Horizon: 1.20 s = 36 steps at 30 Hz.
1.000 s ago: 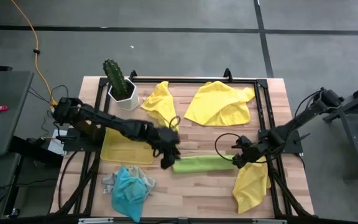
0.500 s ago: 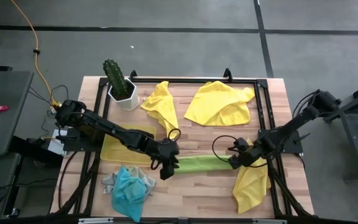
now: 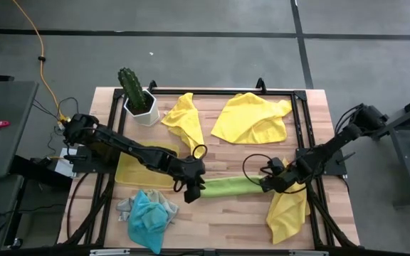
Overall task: Fold microfiber towels
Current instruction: Fold the green microfiber towel
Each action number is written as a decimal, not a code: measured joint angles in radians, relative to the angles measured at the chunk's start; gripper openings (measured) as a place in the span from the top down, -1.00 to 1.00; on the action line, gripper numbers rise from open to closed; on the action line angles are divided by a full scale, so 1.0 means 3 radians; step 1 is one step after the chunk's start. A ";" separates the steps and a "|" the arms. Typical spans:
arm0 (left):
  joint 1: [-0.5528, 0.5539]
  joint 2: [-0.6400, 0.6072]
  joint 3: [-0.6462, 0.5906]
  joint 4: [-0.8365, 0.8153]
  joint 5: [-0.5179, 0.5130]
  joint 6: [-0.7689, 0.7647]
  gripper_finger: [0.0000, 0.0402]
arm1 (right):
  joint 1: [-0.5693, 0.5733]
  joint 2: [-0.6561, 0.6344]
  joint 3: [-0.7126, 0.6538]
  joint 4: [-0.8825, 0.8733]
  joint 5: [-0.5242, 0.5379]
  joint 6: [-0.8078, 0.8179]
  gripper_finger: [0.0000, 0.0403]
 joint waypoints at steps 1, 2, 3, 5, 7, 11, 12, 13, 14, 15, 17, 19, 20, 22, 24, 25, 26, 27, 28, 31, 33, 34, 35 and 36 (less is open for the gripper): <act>0.0018 -0.0012 0.0000 -0.0005 0.0005 0.0018 0.44 | 0.0000 -0.0054 -0.0005 -0.0052 0.0002 -0.0041 0.81; 0.0040 -0.0019 0.0001 0.0015 0.0011 0.0044 0.44 | -0.0002 -0.0124 -0.0014 -0.0098 0.0083 -0.0121 0.90; 0.0062 -0.0020 0.0003 0.0015 0.0021 0.0083 0.44 | -0.0012 -0.0214 -0.0015 -0.0158 0.0170 -0.0165 0.93; 0.0104 -0.0019 0.0002 -0.0027 0.0043 0.0156 0.44 | -0.0029 -0.0388 -0.0010 -0.0317 0.0185 -0.0116 0.92; 0.0133 0.0016 0.0004 -0.0007 0.0036 0.0293 0.44 | -0.0034 -0.0582 -0.0011 -0.0553 0.0176 -0.0100 0.96; 0.0152 0.0221 -0.0003 0.0048 0.0041 0.0595 0.48 | -0.0050 -0.0918 -0.0010 -0.0909 0.0295 0.0021 0.98; 0.0144 0.0272 -0.0002 0.0096 0.0040 0.0675 0.52 | -0.0050 -0.0994 -0.0010 -0.0981 0.0298 0.0034 0.98; 0.0131 0.0329 -0.0001 0.0143 0.0042 0.0754 0.57 | -0.0051 -0.1072 -0.0010 -0.1037 0.0305 0.0035 0.99; 0.0110 0.0394 0.0002 0.0190 0.0040 0.0837 0.64 | -0.0051 -0.1128 -0.0010 -0.1058 0.0324 0.0035 0.99; 0.0091 0.0450 0.0002 0.0191 0.0033 0.0902 0.72 | -0.0052 -0.1177 -0.0009 -0.1087 0.0323 0.0043 0.99; 0.0058 0.0565 0.0000 0.0199 -0.0005 0.0925 0.90 | -0.0051 -0.1268 -0.0009 -0.1141 0.0324 0.0046 0.99; 0.0033 0.0631 -0.0002 0.0151 -0.0035 0.0861 0.96 | -0.0052 -0.1321 -0.0009 -0.1156 0.0324 0.0055 0.99; 0.0028 0.0669 -0.0001 0.0193 -0.0052 0.0820 0.95 | -0.0056 -0.1336 -0.0009 -0.1177 0.0326 0.0086 1.00; 0.0015 0.0745 0.0003 0.0210 -0.0129 0.0737 0.96 | -0.0056 -0.1356 -0.0009 -0.1180 0.0326 0.0099 1.00; 0.0016 0.0827 0.0000 0.0219 -0.0168 0.0662 0.99 | -0.0056 -0.1355 -0.0006 -0.1156 0.0316 0.0099 1.00; 0.0022 0.0866 0.0001 0.0260 -0.0190 0.0615 0.99 | -0.0056 -0.1355 -0.0006 -0.1147 0.0284 0.0099 1.00; 0.0024 0.0892 0.0000 0.0283 -0.0201 0.0584 0.99 | -0.0056 -0.1351 -0.0006 -0.1117 0.0271 0.0100 1.00; 0.0027 0.0904 0.0001 0.0296 -0.0212 0.0560 0.99 | -0.0056 -0.1348 -0.0006 -0.1077 0.0270 0.0100 1.00; 0.0030 0.0935 0.0004 0.0342 -0.0241 0.0547 0.99 | -0.0055 -0.1348 -0.0006 -0.1043 0.0269 0.0100 1.00; 0.0047 0.0964 0.0006 0.0395 -0.0295 0.0519 1.00 | -0.0055 -0.1323 0.0046 -0.0980 0.0268 0.0095 1.00; 0.0058 0.0969 0.0006 0.0416 -0.0332 0.0519 1.00 | -0.0055 -0.1304 0.0113 -0.0983 0.0265 0.0081 1.00; 0.0061 0.0971 0.0006 0.0422 -0.0352 0.0519 1.00 | -0.0055 -0.1287 0.0151 -0.0978 0.0265 0.0078 1.00; 0.0072 0.0973 0.0006 0.0432 -0.0360 0.0523 1.00 | -0.0055 -0.1272 0.0192 -0.0977 0.0264 0.0072 1.00; 0.0081 0.0975 0.0006 0.0441 -0.0353 0.0533 1.00 | -0.0055 -0.1262 0.0231 -0.0980 0.0264 0.0070 1.00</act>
